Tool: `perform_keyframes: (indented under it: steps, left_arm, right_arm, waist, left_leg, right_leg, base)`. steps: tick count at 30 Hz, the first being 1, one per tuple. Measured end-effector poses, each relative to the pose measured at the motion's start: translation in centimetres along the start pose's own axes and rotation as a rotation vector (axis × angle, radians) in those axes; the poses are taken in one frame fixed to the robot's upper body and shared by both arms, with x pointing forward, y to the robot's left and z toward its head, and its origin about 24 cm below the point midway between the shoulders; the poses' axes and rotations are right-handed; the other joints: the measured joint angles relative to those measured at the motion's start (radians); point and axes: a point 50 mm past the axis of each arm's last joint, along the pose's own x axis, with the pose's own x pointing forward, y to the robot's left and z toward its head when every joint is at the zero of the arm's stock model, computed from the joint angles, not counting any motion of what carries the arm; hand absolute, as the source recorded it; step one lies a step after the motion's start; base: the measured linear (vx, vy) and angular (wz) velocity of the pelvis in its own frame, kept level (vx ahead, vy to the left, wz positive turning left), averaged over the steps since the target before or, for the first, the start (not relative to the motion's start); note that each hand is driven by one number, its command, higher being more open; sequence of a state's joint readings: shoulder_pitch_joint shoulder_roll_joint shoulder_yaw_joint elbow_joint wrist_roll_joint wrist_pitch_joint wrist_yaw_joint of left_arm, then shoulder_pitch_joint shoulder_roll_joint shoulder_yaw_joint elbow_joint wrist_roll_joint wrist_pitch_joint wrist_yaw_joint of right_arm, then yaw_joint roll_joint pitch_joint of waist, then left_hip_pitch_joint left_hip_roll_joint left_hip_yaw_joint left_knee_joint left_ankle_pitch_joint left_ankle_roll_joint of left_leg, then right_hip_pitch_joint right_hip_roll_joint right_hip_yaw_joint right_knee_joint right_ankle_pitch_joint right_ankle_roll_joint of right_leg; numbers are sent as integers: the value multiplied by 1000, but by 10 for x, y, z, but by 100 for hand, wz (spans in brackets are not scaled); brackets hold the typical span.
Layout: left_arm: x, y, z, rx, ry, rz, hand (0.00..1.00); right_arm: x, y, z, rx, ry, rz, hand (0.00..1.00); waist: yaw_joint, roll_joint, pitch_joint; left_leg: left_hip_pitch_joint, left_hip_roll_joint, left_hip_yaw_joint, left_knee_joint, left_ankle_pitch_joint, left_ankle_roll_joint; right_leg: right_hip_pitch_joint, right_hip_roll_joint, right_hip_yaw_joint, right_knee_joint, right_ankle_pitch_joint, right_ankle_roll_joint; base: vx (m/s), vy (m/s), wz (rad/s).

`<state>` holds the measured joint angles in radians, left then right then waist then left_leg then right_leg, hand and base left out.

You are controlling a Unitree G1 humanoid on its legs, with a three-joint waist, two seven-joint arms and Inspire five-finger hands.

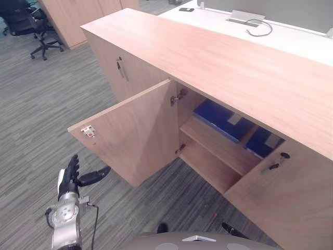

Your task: Walk over to the cabinet, pick up the folder, carry it to the office cabinet, place the folder inside the office cabinet, then close the office cabinet door

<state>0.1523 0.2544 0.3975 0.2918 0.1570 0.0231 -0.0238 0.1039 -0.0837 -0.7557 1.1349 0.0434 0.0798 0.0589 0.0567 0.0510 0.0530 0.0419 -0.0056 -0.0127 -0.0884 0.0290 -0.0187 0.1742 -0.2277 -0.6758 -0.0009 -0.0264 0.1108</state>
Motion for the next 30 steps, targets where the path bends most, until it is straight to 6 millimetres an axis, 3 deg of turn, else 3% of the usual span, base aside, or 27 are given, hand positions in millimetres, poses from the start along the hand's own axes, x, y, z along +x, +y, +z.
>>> perform_keyframes:
  steps: [3,6,10,18,25,30]
  left_arm:
    - [8,11,17,226,-62,-28,100]
    - [12,15,22,388,-82,-51,100]
    - [18,12,25,456,-86,-71,100]
    - [44,17,35,429,-54,-37,100]
    - [44,12,34,391,-47,-48,100]
    - [34,-6,39,386,-66,-45,100]
  right_arm:
    - [0,3,-4,3,11,9,100]
    - [0,2,-5,5,17,6,100]
    - [0,3,-5,6,18,6,100]
    - [3,11,11,11,-9,22,100]
    - [4,16,18,52,-20,33,100]
    - [3,9,3,69,17,10,100]
  waist:
    - [-5,-28,-5]
    - [-4,-35,-5]
    - [-2,-34,-5]
    - [1,-44,-9]
    - [2,-59,-15]
    - [4,-70,-17]
  left_leg:
    - [1,0,27,-1,0,0]
    - [1,-5,36,-2,0,0]
    - [0,-6,40,-2,-5,-8]
    - [2,-7,60,-1,1,-1]
    - [8,-13,69,-1,5,-2]
    - [-1,-20,72,-1,6,-3]
  right_leg:
    - [-17,1,26,1,1,2]
    - [-18,-1,38,-2,2,2]
    - [-14,2,39,-19,7,5]
    - [-14,3,52,-37,29,13]
    - [-12,-4,63,-40,41,12]
    - [-20,-19,63,-25,48,17]
  base:
    - [-42,10,-26]
    - [-25,4,-6]
    - [0,0,0]
    - [11,8,-6]
    - [7,8,-1]
    - [-44,42,4]
